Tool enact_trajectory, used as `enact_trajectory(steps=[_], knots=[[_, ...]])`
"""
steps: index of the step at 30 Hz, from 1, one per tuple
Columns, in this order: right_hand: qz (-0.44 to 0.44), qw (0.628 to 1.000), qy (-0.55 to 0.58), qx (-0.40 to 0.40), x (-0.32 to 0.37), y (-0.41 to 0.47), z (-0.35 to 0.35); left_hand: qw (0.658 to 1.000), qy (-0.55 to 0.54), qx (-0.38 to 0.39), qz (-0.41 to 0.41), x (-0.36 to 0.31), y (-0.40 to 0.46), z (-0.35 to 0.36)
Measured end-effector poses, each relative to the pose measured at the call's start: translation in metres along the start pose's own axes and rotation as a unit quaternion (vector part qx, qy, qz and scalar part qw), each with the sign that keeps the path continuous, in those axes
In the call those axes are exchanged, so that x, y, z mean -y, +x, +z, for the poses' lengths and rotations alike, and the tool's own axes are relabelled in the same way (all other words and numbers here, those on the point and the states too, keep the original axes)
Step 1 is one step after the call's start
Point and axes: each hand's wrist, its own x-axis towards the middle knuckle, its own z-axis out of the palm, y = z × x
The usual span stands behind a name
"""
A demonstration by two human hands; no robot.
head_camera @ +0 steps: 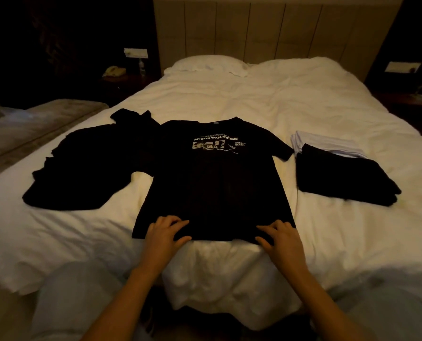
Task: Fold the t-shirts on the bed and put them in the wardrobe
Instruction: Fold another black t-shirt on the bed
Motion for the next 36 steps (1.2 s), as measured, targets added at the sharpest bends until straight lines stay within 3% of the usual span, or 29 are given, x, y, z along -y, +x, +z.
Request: enact_trajectory(steps=[6, 11, 15, 21, 26, 30, 33, 36], knots=[[-0.034, 0.998, 0.018, -0.055, -0.007, 0.006, 0.007, 0.998, -0.039, -0.034, 0.022, 0.006, 0.003, 0.007], [0.134, 0.981, 0.108, -0.091, -0.011, 0.002, -0.013, 0.98, -0.15, -0.113, -0.059, 0.009, 0.0, -0.011], [0.16, 0.967, 0.176, -0.089, 0.002, -0.004, -0.018, 0.963, -0.213, -0.106, -0.124, -0.014, -0.006, -0.028], [0.155, 0.949, 0.257, -0.092, 0.026, -0.006, -0.01, 0.962, -0.272, 0.015, 0.001, -0.054, -0.011, -0.005], [0.143, 0.934, 0.304, -0.121, 0.022, -0.007, -0.006, 0.981, -0.176, 0.079, 0.027, -0.067, -0.002, 0.013], [0.152, 0.927, 0.313, -0.142, 0.021, -0.004, -0.012, 0.998, -0.048, 0.026, 0.022, -0.06, 0.003, 0.016], [0.152, 0.934, 0.299, -0.121, 0.02, -0.002, -0.011, 0.993, -0.097, -0.041, 0.05, -0.058, 0.006, 0.02], [0.15, 0.959, 0.238, -0.04, 0.02, -0.001, 0.001, 0.984, -0.133, -0.023, 0.113, -0.067, 0.008, 0.02]])
